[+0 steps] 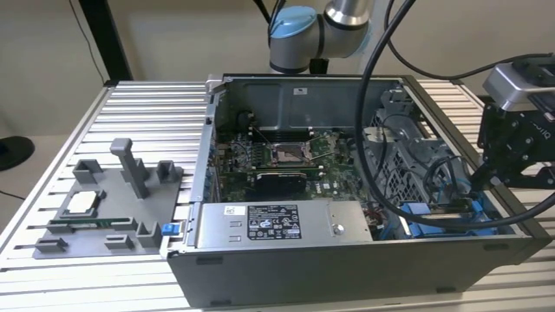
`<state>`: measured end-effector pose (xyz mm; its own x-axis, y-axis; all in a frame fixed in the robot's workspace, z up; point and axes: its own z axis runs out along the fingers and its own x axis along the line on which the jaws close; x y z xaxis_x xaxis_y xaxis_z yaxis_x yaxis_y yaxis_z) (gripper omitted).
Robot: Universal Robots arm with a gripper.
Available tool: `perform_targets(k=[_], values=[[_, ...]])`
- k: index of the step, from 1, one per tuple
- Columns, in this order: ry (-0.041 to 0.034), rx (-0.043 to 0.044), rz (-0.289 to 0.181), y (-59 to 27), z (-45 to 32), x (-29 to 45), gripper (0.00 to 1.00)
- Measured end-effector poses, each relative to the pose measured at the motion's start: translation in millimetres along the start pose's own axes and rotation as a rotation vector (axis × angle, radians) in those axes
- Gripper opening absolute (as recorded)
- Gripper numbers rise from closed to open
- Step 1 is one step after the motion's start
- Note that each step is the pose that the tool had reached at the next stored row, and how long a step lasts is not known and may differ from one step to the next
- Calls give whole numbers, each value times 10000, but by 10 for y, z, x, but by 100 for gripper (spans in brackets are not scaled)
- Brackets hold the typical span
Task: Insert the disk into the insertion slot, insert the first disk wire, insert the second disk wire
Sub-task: 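Insert the second disk wire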
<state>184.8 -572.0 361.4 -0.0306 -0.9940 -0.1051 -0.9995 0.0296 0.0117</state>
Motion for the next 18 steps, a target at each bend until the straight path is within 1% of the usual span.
perform_targets(k=[9,11,13,15,17,18], values=[[0,2,-1,-1,1,-8,0],[3,3,0,0,-15,-10,0],[0,2,-1,11,-66,-16,0],[0,2,-1,37,-137,-25,0],[1,2,-1,80,-186,-30,0],[-2,2,-1,110,-198,-32,0]])
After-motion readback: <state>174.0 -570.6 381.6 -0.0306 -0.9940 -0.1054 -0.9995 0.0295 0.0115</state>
